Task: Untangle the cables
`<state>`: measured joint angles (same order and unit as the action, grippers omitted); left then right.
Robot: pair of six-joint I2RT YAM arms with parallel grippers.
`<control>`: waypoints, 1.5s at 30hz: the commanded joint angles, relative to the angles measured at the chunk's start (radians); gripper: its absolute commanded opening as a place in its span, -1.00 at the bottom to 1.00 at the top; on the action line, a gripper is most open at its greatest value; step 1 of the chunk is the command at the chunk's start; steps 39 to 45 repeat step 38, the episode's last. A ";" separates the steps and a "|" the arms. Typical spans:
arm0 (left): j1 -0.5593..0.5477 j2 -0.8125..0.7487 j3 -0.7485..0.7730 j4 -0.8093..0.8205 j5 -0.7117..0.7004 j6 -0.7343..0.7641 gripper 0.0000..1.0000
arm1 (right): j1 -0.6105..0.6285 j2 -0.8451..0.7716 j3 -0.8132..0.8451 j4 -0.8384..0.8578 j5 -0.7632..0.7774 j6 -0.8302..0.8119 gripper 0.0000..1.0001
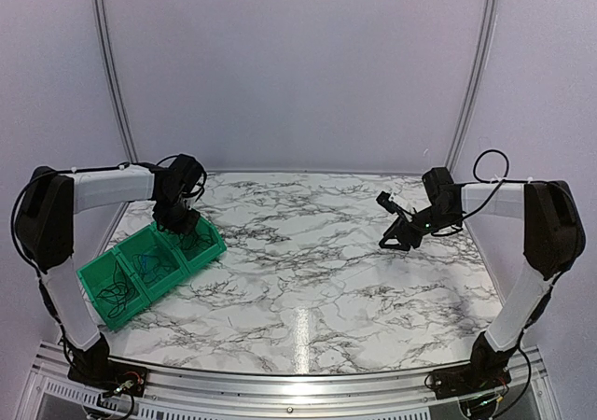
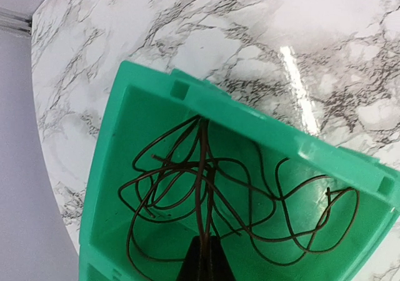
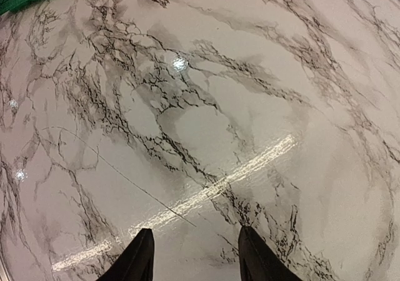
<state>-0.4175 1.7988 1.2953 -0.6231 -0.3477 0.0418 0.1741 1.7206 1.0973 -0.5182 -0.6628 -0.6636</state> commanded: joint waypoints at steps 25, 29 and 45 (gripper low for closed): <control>-0.044 -0.346 0.114 -0.075 0.093 -0.108 0.98 | 0.005 -0.202 0.150 0.061 0.137 0.123 -0.03; -0.054 -0.357 0.195 -0.022 0.163 -0.094 0.98 | -0.014 -0.302 0.169 0.166 0.253 0.242 0.06; -0.059 -0.484 -0.022 0.427 0.309 -0.114 0.98 | -0.065 -0.459 0.126 0.300 0.468 0.571 0.78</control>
